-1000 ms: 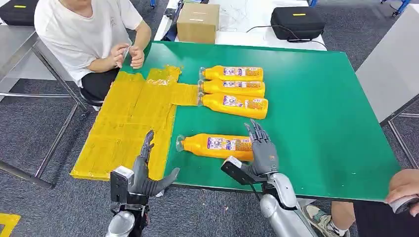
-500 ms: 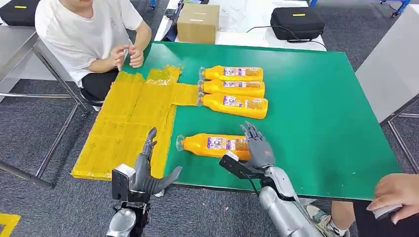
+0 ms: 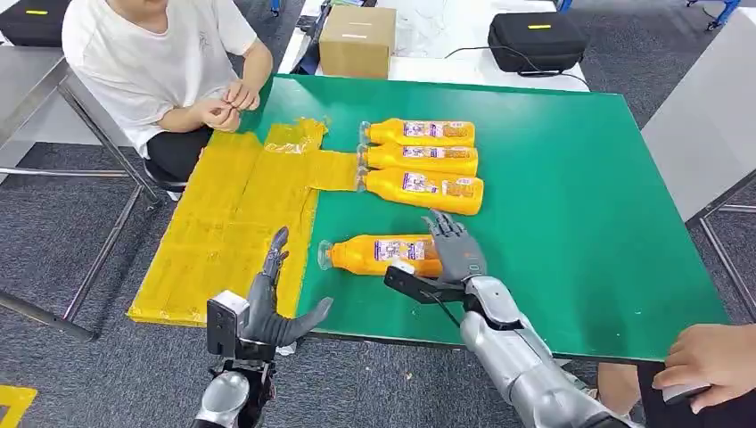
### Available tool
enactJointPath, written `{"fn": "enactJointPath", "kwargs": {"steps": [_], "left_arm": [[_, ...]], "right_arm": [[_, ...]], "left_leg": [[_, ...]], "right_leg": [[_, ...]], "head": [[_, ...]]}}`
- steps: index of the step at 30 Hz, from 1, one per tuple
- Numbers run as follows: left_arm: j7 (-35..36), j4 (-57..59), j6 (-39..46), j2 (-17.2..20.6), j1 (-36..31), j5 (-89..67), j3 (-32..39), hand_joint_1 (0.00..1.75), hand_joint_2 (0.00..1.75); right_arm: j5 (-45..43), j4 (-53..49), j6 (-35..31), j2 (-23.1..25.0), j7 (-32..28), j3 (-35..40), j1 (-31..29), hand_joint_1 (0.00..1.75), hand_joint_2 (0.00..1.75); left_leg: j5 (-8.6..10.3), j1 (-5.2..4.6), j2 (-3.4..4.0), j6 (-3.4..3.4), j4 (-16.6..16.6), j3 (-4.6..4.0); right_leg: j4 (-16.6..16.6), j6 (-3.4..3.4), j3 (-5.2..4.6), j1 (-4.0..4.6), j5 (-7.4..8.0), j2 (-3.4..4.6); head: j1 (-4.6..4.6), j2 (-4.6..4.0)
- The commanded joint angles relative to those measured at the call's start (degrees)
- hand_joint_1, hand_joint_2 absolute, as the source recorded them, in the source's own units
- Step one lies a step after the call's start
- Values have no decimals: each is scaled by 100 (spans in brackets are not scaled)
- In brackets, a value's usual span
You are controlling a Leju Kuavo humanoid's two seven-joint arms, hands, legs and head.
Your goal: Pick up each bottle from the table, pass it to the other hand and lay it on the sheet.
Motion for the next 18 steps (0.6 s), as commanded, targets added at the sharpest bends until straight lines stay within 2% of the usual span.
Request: {"fn": "enactJointPath", "kwargs": {"steps": [1, 4, 5, 6, 7, 14, 18], "left_arm": [[-6, 448, 56, 108, -248, 59, 55, 0, 175], [-45, 591, 78, 77, -325, 47, 98, 0, 175], [-62, 625, 80, 66, -346, 44, 111, 0, 175], [-69, 650, 87, 59, -357, 41, 120, 0, 175], [-78, 665, 98, 56, -363, 41, 130, 0, 175], [-134, 794, 127, 38, -460, 34, 155, 0, 175], [-158, 782, 130, 40, -480, 29, 150, 0, 175]], "right_arm": [[45, 1351, 1276, 206, 341, 492, -846, 0, 175], [28, 1504, 1641, 201, 369, 595, -980, 0, 175], [-4, 1542, 1779, 198, 370, 628, -1015, 19, 175], [-24, 1584, 1861, 208, 446, 626, -1045, 150, 175], [-12, 1611, 1921, 225, 461, 655, -1073, 175, 175], [-5, 1727, 2403, 239, 438, 778, -1212, 175, 175], [-120, 1713, 2440, 228, 369, 700, -1194, 175, 175]], "left_leg": [[-6, 0, 8, -5, -2, 18], [-6, 2, 5, -5, -5, 29], [-2, 1, 3, -4, -7, 24], [-6, 3, 0, -6, -6, 35], [-3, 2, 0, -5, -6, 31], [-16, 8, -1, -11, -7, 74], [-3, 4, -8, -5, -7, 53]], "right_leg": [[1, -7, 14, 0, -5, 8], [-5, -7, 25, 3, -5, 4], [-6, -5, 19, 1, -3, 2], [-6, -7, 31, 3, -7, 0], [-6, -6, 27, 2, -5, 0], [-6, -16, 70, 8, -17, 1], [-10, -7, 54, 5, -6, -7]], "head": [[0, 0], [0, 0], [0, 0], [-2, 0], [0, 0], [-2, 0], [0, 0]]}}
